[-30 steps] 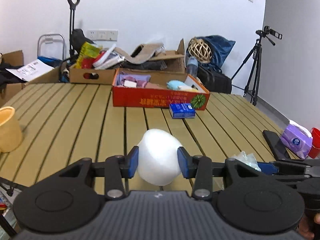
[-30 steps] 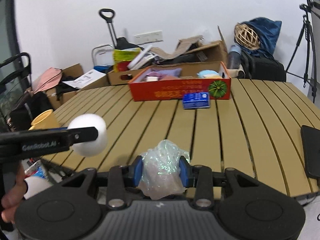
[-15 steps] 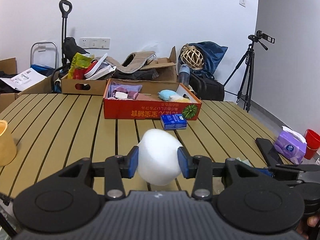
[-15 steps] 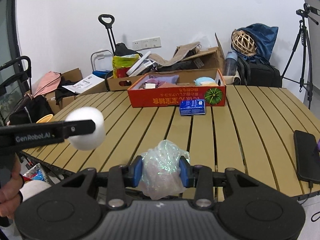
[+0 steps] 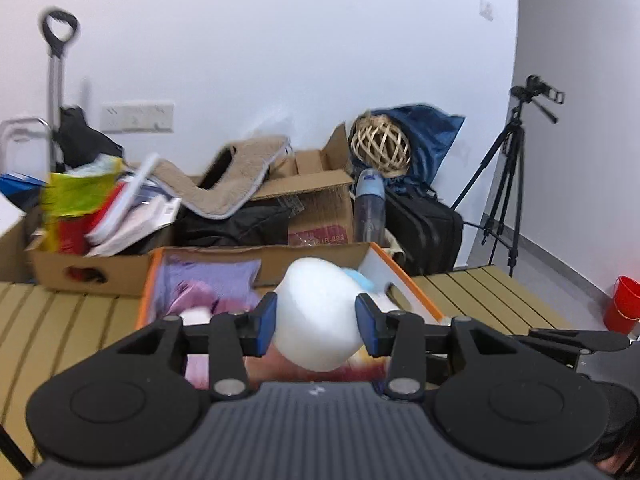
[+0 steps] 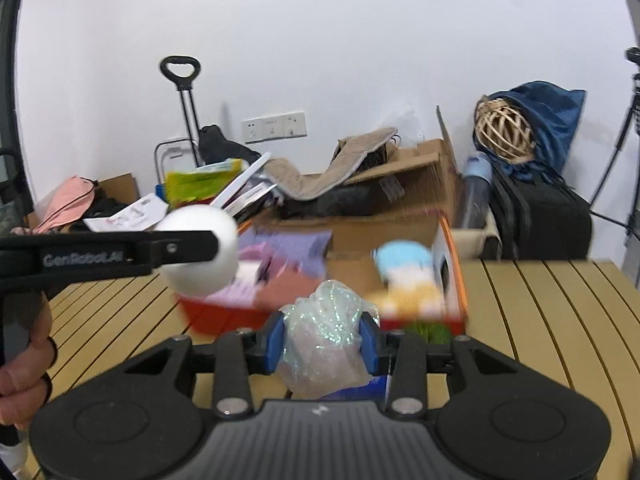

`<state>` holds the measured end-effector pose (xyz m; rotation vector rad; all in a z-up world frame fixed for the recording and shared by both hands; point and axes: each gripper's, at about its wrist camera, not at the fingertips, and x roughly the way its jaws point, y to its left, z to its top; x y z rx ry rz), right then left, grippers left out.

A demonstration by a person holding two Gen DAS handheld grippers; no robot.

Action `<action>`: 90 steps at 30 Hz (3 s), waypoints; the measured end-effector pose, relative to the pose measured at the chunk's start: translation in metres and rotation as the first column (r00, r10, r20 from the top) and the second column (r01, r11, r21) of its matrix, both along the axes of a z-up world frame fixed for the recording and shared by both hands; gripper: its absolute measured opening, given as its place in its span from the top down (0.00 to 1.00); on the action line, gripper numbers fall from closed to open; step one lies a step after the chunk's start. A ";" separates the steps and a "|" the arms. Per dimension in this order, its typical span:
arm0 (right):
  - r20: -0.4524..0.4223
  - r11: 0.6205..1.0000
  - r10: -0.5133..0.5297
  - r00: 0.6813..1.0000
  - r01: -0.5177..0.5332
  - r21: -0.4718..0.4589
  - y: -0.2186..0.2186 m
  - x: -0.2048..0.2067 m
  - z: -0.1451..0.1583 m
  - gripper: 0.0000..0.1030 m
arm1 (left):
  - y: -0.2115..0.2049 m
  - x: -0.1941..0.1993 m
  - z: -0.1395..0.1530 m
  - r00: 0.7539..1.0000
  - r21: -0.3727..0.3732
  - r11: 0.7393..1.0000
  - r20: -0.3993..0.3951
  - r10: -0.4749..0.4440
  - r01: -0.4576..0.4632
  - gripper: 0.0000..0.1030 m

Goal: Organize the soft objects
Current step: 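Carry the sponge puck with the left gripper into the box while the right carries the plastic bag there, then open both grippers in the box and withdraw them over the table, then lower both grippers onto the blue carton and close them on it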

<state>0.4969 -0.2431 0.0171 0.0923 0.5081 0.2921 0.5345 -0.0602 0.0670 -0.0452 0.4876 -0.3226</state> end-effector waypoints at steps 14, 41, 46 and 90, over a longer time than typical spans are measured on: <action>-0.120 0.992 -0.050 0.992 0.036 -0.121 0.041 0.198 -0.046 0.24 | -0.019 0.207 -0.059 0.969 0.013 0.999 -0.242 0.053 -0.051 0.25; 0.066 0.989 -0.101 0.993 0.107 -0.101 -0.012 -0.057 0.089 0.14 | 0.051 -0.104 0.090 0.984 0.121 0.981 0.116 0.138 -0.151 0.16; 0.135 0.993 -0.085 0.987 0.095 -0.068 -0.006 -0.153 0.092 0.11 | 0.055 -0.199 0.084 0.981 0.094 0.984 0.140 0.137 -0.151 0.12; 0.197 0.984 -0.171 0.965 0.176 -0.008 0.022 -0.404 -0.024 0.09 | 0.059 -0.450 -0.024 0.955 0.089 0.969 0.211 0.208 -0.231 0.01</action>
